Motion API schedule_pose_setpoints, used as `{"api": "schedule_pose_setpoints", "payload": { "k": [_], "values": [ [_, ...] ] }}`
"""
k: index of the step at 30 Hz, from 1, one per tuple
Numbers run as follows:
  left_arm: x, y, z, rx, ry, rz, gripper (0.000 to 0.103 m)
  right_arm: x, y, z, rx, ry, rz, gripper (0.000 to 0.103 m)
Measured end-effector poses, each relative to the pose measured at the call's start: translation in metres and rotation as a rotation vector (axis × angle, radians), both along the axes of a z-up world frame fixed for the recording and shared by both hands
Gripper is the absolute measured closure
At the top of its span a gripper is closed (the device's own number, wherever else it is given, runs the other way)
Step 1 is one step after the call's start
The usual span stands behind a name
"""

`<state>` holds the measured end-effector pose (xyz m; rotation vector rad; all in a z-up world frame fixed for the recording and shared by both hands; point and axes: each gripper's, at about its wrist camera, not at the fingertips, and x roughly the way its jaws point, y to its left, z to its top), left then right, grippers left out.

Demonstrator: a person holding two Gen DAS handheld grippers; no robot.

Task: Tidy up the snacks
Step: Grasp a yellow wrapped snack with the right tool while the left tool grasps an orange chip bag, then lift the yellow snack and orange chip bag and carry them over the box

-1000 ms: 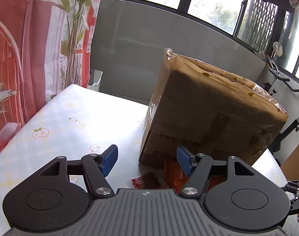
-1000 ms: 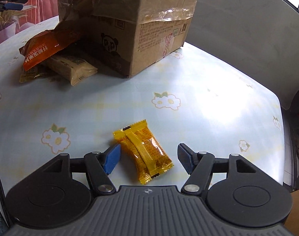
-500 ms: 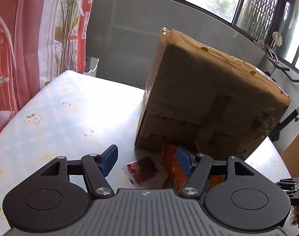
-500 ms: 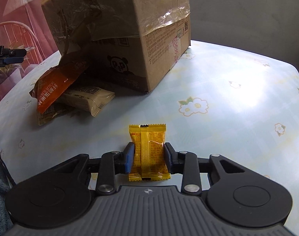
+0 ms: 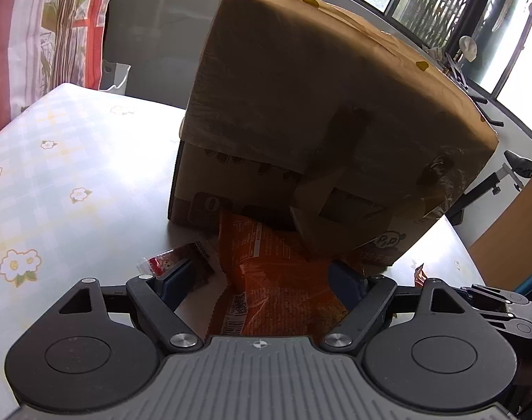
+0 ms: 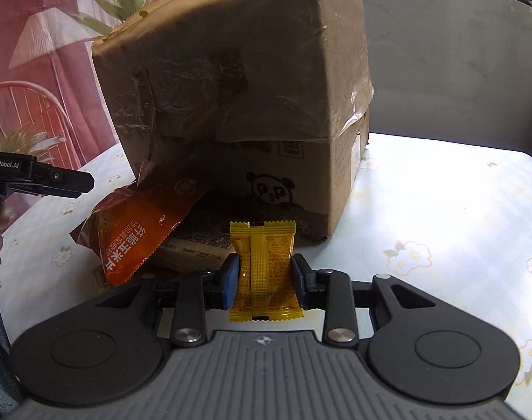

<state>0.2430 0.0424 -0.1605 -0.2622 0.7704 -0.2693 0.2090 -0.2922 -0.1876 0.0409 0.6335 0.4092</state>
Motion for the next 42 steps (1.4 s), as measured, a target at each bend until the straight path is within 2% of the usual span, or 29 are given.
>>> {"api": "schedule_pose_setpoints", "payload": {
  "k": [2, 6, 12, 14, 15, 16, 19, 25, 30, 35, 42],
  "values": [
    [0.011, -0.004, -0.012, -0.010, 0.045, 0.005, 0.018, -0.001, -0.001, 0.002, 0.009, -0.003, -0.009, 0.069],
    [0.017, -0.005, -0.027, -0.085, 0.070, 0.016, 0.006, -0.006, -0.001, 0.002, 0.026, -0.004, -0.018, 0.069],
    [0.021, -0.015, -0.045, -0.144, 0.105, -0.038, 0.006, -0.013, -0.002, 0.000, 0.039, 0.007, -0.026, 0.069],
    [0.020, -0.017, -0.047, -0.147, 0.095, -0.060, 0.010, -0.014, -0.003, 0.000, 0.044, 0.009, -0.032, 0.069],
    [0.019, -0.017, -0.046, -0.140, 0.090, -0.064, 0.017, -0.014, -0.003, 0.000, 0.046, 0.008, -0.033, 0.069],
    [0.017, -0.016, -0.045, -0.133, 0.085, -0.069, 0.030, -0.015, -0.003, 0.001, 0.049, 0.007, -0.033, 0.069],
    [0.010, -0.012, -0.037, -0.119, 0.069, -0.085, 0.042, -0.017, -0.003, 0.003, 0.053, -0.002, -0.029, 0.069],
    [-0.015, 0.007, -0.013, -0.047, 0.052, -0.096, 0.045, -0.023, -0.001, 0.011, 0.063, -0.023, -0.027, 0.069],
    [-0.048, 0.032, 0.014, 0.021, -0.023, -0.055, 0.045, -0.031, -0.003, 0.024, 0.085, -0.054, -0.026, 0.069],
    [-0.076, 0.052, 0.055, 0.087, -0.156, -0.004, 0.045, -0.038, -0.005, 0.046, 0.106, -0.112, -0.020, 0.069],
    [-0.072, 0.052, 0.126, 0.095, -0.380, 0.016, 0.045, -0.036, 0.003, 0.101, 0.112, -0.252, 0.032, 0.069]
  ]
}}
